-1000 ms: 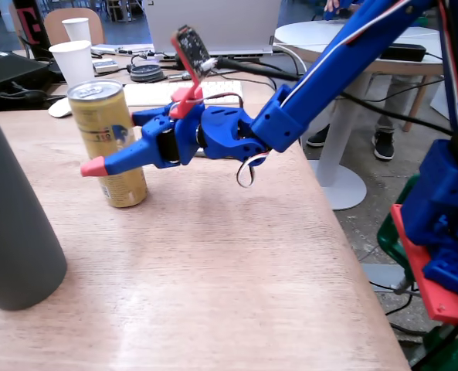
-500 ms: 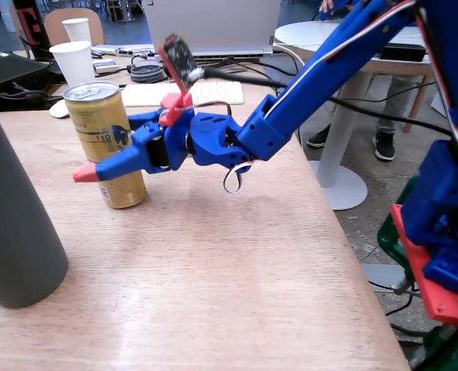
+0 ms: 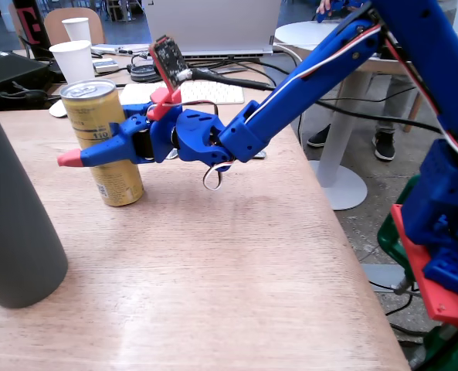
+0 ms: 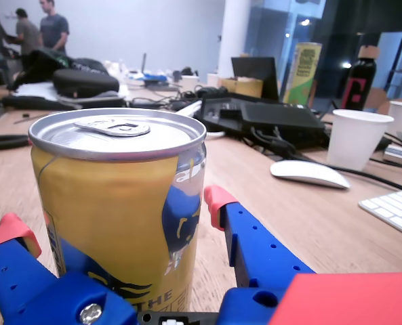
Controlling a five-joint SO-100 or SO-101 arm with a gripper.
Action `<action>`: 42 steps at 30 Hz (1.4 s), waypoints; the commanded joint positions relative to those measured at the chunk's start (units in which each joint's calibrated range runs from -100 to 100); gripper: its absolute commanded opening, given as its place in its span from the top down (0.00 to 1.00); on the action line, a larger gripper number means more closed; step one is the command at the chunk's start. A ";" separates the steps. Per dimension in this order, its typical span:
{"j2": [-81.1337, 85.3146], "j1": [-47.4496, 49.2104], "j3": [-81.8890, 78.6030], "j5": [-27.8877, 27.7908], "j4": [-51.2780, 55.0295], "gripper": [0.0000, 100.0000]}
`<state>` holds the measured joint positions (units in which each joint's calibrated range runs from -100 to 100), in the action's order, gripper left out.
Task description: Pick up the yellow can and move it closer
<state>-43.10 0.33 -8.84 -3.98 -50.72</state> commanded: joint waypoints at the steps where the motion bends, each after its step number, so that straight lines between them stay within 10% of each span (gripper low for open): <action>1: 0.82 0.35 2.65 0.24 0.31 0.53; 9: 0.82 0.35 2.37 0.20 0.23 0.78; 35: 21.41 1.70 -13.20 0.24 0.97 0.77; 42: 33.41 1.87 -13.11 0.24 19.36 0.77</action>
<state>-20.88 1.27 -23.26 -3.88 -32.01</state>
